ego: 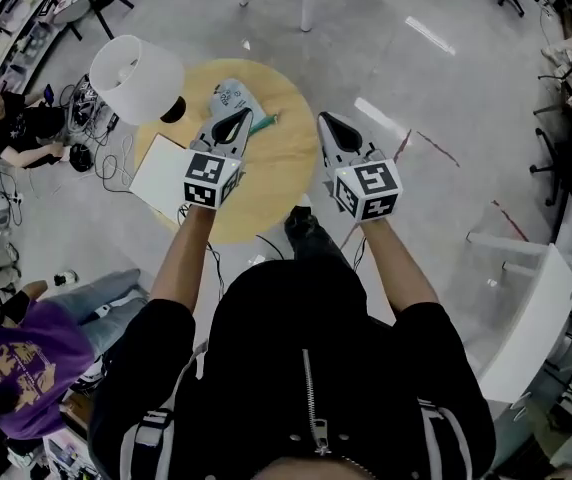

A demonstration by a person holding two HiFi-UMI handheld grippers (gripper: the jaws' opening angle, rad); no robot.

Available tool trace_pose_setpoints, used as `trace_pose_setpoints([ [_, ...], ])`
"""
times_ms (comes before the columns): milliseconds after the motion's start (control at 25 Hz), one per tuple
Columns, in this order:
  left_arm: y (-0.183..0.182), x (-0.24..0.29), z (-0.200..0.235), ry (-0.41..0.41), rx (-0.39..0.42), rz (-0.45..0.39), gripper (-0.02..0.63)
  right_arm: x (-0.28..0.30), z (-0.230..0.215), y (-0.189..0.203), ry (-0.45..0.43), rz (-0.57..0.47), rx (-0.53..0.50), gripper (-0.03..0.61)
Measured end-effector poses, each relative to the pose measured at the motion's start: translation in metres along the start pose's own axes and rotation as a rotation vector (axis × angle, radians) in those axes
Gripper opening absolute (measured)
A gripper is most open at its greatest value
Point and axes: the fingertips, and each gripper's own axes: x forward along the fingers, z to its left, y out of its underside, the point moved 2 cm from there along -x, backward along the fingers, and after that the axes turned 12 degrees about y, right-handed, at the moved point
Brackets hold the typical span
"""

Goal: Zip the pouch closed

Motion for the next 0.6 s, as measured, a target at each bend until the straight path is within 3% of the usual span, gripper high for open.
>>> trace_pose_setpoints([
  [600, 0.083, 0.125, 0.044, 0.097, -0.115, 0.304, 0.009, 0.085, -0.074, 0.040, -0.020, 0.147, 0.024, 0.003],
])
